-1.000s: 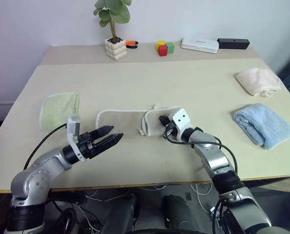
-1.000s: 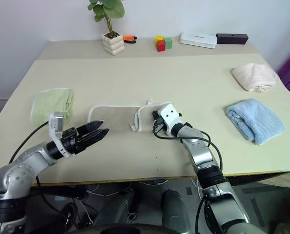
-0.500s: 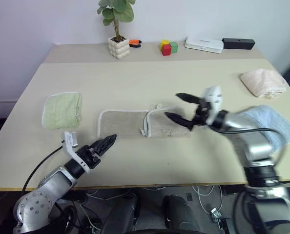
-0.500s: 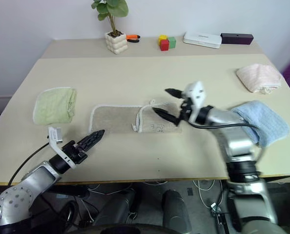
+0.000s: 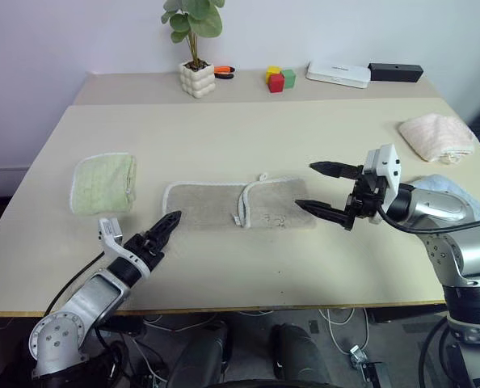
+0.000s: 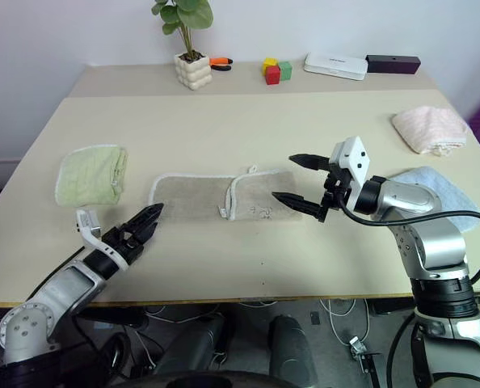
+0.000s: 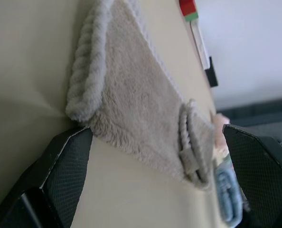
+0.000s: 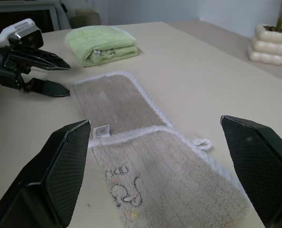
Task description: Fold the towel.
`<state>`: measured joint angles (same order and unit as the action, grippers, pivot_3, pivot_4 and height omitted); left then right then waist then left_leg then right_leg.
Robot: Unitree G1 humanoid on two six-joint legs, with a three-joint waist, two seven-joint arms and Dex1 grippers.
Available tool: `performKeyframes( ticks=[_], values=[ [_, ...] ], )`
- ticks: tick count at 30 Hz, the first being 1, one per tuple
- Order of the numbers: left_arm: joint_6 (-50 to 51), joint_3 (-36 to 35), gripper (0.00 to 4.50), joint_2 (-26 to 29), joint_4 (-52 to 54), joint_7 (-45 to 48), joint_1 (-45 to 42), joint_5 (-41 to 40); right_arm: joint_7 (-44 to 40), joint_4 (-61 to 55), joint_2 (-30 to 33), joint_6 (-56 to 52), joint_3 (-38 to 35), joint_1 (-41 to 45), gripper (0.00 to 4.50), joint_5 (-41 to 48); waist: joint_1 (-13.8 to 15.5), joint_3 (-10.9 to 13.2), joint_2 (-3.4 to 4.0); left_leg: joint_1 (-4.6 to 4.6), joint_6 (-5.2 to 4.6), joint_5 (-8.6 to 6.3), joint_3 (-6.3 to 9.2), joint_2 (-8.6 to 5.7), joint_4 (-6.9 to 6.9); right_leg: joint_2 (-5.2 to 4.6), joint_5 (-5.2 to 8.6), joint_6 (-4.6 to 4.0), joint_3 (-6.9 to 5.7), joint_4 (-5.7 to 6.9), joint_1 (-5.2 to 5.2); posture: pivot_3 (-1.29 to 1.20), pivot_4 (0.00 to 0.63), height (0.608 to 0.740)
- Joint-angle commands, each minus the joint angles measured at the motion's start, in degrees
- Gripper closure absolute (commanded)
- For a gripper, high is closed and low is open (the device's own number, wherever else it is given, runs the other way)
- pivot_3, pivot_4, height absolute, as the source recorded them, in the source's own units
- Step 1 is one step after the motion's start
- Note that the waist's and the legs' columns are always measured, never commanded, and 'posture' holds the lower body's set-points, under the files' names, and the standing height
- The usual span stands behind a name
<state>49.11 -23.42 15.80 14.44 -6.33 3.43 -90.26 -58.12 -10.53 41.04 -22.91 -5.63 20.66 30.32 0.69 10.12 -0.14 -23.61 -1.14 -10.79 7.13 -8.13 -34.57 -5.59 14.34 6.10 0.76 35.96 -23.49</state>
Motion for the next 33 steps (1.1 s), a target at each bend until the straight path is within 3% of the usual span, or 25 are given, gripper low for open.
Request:
performKeyframes(
  ticks=[1, 4, 11, 15, 25, 30, 33],
  values=[
    [-2.5, 0.1, 0.00, -0.5, -5.2, -4.6, -2.9, 2.2, -0.7, -2.4, 2.4, -0.2, -3.5, 0.4, 0.03, 1.5, 0.2, 0.0, 0.07, 0.00, 0.00, 0.00, 0.00, 0.00, 0.00, -0.03, 0.05, 0.09, -0.02, 0.01, 0.03, 0.00, 0.150, 0.740],
    [-3.0, 1.0, 0.86, -0.9, -4.5, -6.5, -5.5, 2.1, -2.3, -2.3, 4.1, 0.1, -4.6, -1.0, 0.00, 1.7, 0.0, 0.0, 0.04, -0.01, 0.00, 0.00, -0.11, 0.09, -0.05, -0.07, 0.05, 0.08, -0.11, -0.01, 0.07, 0.00, 0.150, 0.740],
    [-3.0, 1.6, 4.44, -2.0, -3.7, -12.1, -6.7, -2.7, -2.1, -2.7, 4.5, 0.5, -5.9, -2.7, 0.00, 1.2, 0.2, 0.0, 0.07, -0.53, -0.20, -0.13, -0.31, 0.10, -0.11, -0.06, -0.13, -0.07, -0.06, -0.22, -0.40, 0.00, 0.150, 0.740],
    [-4.5, 1.4, 4.49, -1.7, -3.0, -13.3, -8.6, -3.5, -1.6, -2.3, 4.3, 0.5, -6.0, -2.6, 0.00, 1.0, 0.3, 0.0, 0.04, -0.79, -0.17, -0.12, -0.34, 0.11, -0.30, -0.06, -0.13, -0.06, -0.05, 0.08, -0.74, 0.00, 0.150, 0.740],
    [-2.8, 12.3, 4.49, 7.1, 8.2, 11.4, -16.8, 10.7, -8.1, 2.1, 8.2, 3.9, -17.4, -9.4, 0.00, 4.6, 0.7, 0.1, -0.12, -0.84, -0.24, -0.17, -0.53, 0.07, -0.50, -0.10, -0.17, -0.05, 0.02, 0.02, -0.63, 0.00, 0.150, 0.740],
    [-7.5, 25.7, 4.49, 8.4, 1.5, 27.8, -26.9, 29.5, -8.2, 2.3, 8.1, 3.8, -20.7, -11.0, 0.00, 6.1, 0.9, 0.1, -0.07, -0.83, -0.23, -0.17, -0.61, 0.13, -0.48, -0.08, -0.18, -0.06, 0.06, 0.07, -0.70, 0.00, 0.150, 0.740],
    [-13.3, 33.8, 4.49, 3.8, -9.9, 37.6, -34.8, 39.9, -7.0, 1.9, 7.0, 3.6, -21.2, -11.6, 0.00, 7.1, 1.4, 0.1, -0.09, -0.83, -0.24, -0.17, -0.68, 0.12, -0.55, -0.10, -0.20, -0.08, 0.06, 0.05, -0.65, 0.00, 0.150, 0.740]
  ],
)
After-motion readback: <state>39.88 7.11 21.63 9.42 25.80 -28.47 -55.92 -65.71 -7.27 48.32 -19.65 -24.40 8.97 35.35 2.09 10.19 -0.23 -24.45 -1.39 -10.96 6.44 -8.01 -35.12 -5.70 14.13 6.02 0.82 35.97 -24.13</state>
